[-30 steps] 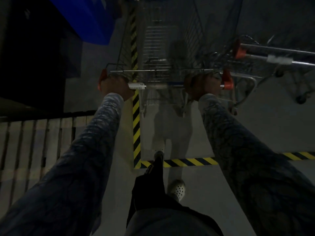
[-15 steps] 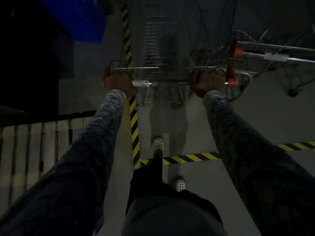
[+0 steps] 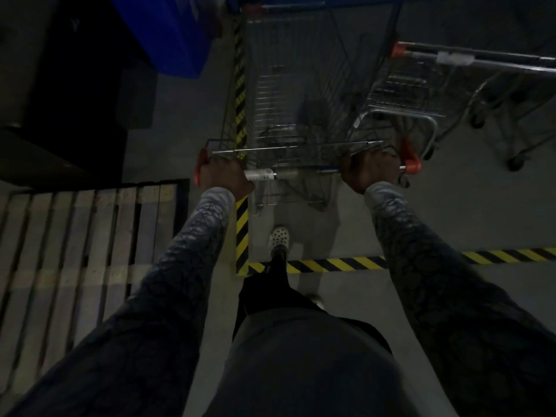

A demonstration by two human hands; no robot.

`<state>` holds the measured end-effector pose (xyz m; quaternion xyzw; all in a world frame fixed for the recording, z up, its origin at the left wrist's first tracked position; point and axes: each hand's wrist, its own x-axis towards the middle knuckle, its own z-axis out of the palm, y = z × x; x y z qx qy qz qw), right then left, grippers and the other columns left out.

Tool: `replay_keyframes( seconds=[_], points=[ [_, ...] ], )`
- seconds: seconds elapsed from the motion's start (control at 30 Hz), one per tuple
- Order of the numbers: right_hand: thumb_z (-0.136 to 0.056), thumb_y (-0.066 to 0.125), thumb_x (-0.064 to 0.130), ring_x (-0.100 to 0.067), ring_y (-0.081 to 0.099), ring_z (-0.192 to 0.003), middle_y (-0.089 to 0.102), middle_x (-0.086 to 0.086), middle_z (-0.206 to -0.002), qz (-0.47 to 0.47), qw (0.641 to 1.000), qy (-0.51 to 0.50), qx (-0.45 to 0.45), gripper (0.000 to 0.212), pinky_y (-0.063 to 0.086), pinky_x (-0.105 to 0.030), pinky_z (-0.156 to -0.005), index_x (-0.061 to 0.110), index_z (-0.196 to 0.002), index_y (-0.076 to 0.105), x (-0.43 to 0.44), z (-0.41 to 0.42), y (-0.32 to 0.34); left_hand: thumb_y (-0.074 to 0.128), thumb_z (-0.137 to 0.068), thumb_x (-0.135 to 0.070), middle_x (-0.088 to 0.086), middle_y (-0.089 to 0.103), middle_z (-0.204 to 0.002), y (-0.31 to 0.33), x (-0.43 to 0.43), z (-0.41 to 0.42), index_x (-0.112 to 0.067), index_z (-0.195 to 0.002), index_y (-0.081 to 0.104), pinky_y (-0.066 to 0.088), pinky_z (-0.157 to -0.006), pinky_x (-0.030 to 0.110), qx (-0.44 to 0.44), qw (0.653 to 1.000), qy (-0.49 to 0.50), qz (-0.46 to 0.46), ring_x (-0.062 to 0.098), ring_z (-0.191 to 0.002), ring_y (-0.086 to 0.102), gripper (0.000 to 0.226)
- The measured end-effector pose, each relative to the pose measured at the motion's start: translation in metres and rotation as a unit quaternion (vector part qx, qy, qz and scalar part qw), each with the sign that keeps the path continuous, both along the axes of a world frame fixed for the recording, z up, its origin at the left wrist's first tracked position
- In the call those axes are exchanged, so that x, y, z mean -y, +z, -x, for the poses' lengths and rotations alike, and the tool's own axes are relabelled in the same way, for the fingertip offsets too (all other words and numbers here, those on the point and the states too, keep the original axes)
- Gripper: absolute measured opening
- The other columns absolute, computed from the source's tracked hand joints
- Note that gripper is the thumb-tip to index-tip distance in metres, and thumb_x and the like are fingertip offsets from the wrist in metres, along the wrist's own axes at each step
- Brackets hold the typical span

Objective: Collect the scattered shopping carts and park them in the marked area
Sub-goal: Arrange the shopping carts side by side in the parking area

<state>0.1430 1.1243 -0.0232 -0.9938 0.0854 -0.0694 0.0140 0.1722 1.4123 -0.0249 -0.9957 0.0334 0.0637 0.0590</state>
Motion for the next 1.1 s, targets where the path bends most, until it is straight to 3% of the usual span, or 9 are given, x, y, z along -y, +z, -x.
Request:
replay_keyframes(
  seconds=[0.2,0.37,0.6,0.67,0.73,0.8,0.87,0.97,1.1],
  points=[
    [-0.093,0.036,0.044,-0.041,0.066,-0.069,0.068,-0.023,-0.073,0.021,0.999,0.028,0.002,0.055,0.046,-0.043,-0.074,0.006,-0.072,0.070,-0.006,0.063,0.002,0.063,-0.069,-0.053,0.002,0.071,-0.077,-0.002,-0.010,0.056,-0.022,-0.080,0.071,0.019,-0.119,0.046,0.011,1.000,0.001,0.000,0.025,-0.079,0.069,0.034],
    [-0.099,0.039,0.046,-0.038,0.067,-0.088,0.073,-0.016,-0.091,0.046,0.997,0.031,-0.044,0.048,0.038,-0.038,-0.074,0.013,-0.091,0.073,-0.009,0.099,-0.002,0.053,-0.064,-0.062,0.001,0.070,-0.078,-0.004,-0.020,0.087,-0.028,-0.086,0.072,0.017,-0.119,0.046,-0.005,1.000,-0.008,-0.015,0.024,-0.082,0.068,0.044],
    [-0.100,0.030,0.043,-0.037,0.068,-0.086,0.073,-0.012,-0.093,0.065,0.992,0.082,-0.066,0.047,0.034,-0.036,-0.068,0.016,-0.104,0.069,-0.005,0.132,-0.006,0.061,-0.068,-0.052,0.003,0.067,-0.068,-0.002,-0.020,0.125,-0.020,-0.063,0.063,0.023,-0.118,0.045,0.005,1.000,0.000,0.001,0.026,-0.074,0.068,0.032],
    [-0.097,0.036,0.042,-0.038,0.068,-0.079,0.073,-0.016,-0.087,0.043,0.995,0.070,-0.061,0.046,0.046,-0.038,-0.072,0.011,-0.097,0.071,-0.006,0.141,-0.005,0.064,-0.069,-0.051,0.004,0.066,-0.066,0.000,-0.020,0.136,-0.018,-0.061,0.063,0.026,-0.116,0.043,0.013,1.000,-0.004,0.001,0.026,-0.072,0.067,0.034],
    [-0.094,0.044,0.041,-0.037,0.067,-0.065,0.070,-0.017,-0.071,0.009,0.998,0.045,-0.036,0.045,0.053,-0.040,-0.068,0.009,-0.077,0.071,-0.009,0.149,-0.004,0.066,-0.068,-0.050,0.005,0.067,-0.069,0.002,-0.020,0.146,-0.018,-0.066,0.066,0.030,-0.114,0.043,0.011,1.000,-0.011,-0.008,0.027,-0.075,0.066,0.032],
    [-0.092,0.048,0.038,-0.035,0.064,-0.054,0.066,-0.016,-0.060,0.003,0.999,0.039,-0.007,0.044,0.048,-0.036,-0.061,0.008,-0.067,0.069,-0.009,0.154,-0.005,0.069,-0.068,-0.047,0.007,0.068,-0.072,0.001,-0.019,0.154,-0.017,-0.069,0.069,0.042,-0.104,0.041,-0.011,1.000,0.003,0.000,0.029,-0.078,0.067,0.030],
    [-0.094,0.044,0.042,-0.034,0.067,-0.060,0.070,-0.014,-0.067,0.010,0.998,0.041,-0.041,0.047,0.037,-0.031,-0.060,0.010,-0.072,0.071,-0.007,0.158,-0.008,0.063,-0.068,-0.052,0.007,0.068,-0.068,0.000,-0.020,0.162,-0.016,-0.067,0.070,0.050,-0.092,0.038,-0.017,1.000,0.013,0.018,0.029,-0.074,0.067,0.036],
    [-0.093,0.026,0.053,-0.030,0.068,-0.070,0.073,-0.006,-0.076,0.041,0.995,0.048,-0.073,0.061,0.028,-0.030,-0.061,0.018,-0.081,0.074,-0.001,0.165,-0.017,0.031,-0.063,-0.060,0.004,0.065,-0.060,-0.002,-0.022,0.174,-0.017,-0.062,0.070,0.047,-0.093,0.038,0.011,0.999,-0.007,0.032,0.028,-0.066,0.065,0.058],
    [-0.089,0.018,0.055,-0.030,0.067,-0.067,0.072,-0.005,-0.075,0.045,0.995,0.057,-0.071,0.066,0.022,-0.030,-0.058,0.020,-0.085,0.074,-0.001,0.176,-0.023,0.032,-0.061,-0.058,0.002,0.065,-0.061,0.000,-0.023,0.185,-0.022,-0.067,0.072,0.045,-0.096,0.038,-0.002,1.000,-0.016,0.017,0.027,-0.076,0.064,0.054]
  ],
)
